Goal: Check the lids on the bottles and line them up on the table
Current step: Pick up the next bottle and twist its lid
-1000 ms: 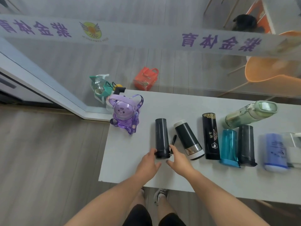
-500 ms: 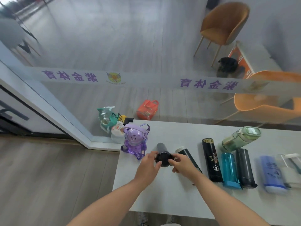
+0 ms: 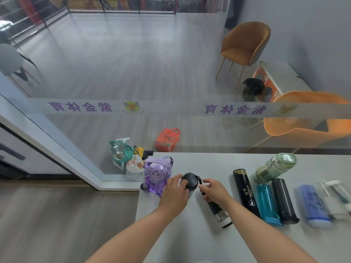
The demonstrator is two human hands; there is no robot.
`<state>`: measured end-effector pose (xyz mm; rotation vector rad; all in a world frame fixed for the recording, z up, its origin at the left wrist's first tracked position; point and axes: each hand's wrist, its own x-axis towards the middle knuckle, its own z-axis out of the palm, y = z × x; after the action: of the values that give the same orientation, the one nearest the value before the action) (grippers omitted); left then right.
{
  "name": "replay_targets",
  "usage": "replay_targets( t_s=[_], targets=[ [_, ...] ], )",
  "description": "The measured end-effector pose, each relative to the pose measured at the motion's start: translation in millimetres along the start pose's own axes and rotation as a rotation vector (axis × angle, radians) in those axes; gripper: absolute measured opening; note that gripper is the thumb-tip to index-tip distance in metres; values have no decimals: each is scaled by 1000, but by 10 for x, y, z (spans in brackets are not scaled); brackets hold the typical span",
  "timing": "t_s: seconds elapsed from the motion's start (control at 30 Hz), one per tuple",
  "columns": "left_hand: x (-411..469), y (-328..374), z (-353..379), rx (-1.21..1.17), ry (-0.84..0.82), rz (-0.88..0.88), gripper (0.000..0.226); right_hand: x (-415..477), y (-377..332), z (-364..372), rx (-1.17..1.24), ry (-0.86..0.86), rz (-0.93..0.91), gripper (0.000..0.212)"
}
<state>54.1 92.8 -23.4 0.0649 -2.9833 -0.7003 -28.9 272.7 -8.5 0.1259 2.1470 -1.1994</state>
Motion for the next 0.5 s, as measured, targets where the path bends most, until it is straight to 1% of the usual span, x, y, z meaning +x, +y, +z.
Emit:
replay_targets(
  t_s=[0.07, 0.1, 0.13, 0.17, 0.2, 0.27, 0.33, 0.37, 0.4, 0.47, 0.5],
  targets=[
    [-7, 74, 45, -5, 74, 202, 16, -27, 83, -102, -82, 75, -12, 14],
    [-21, 124, 80, -27, 75, 310, 11, -36, 140, -165, -126, 113, -16, 13],
    [-42, 182, 122, -58, 52, 385, 8, -49, 206, -230, -145, 142, -10, 18],
    [-65, 231, 182, -87, 12, 414, 7, -77, 272, -300, -164, 148, 6, 21],
    [-92, 276, 252, -112, -32, 404, 8, -110, 349, -372, -188, 140, 18, 22],
    [-165, 372, 422, -148, -185, 287, 10, -177, 534, -505, -267, 128, 37, 23],
    [-252, 491, 577, -107, -332, 120, 15, -209, 745, -607, -313, 109, 64, 22],
    [-305, 551, 669, -87, -388, 26, 19, -216, 840, -647, -331, 76, 86, 21],
    [-360, 616, 754, -95, -442, -74, 26, -216, 930, -673, -357, 23, 109, 26],
    [-470, 764, 916, -173, -530, -255, 38, -202, 1104, -690, -391, -126, 157, 56],
    [-514, 830, 1003, -203, -553, -308, 42, -195, 1157, -676, -404, -196, 172, 69]
  ],
)
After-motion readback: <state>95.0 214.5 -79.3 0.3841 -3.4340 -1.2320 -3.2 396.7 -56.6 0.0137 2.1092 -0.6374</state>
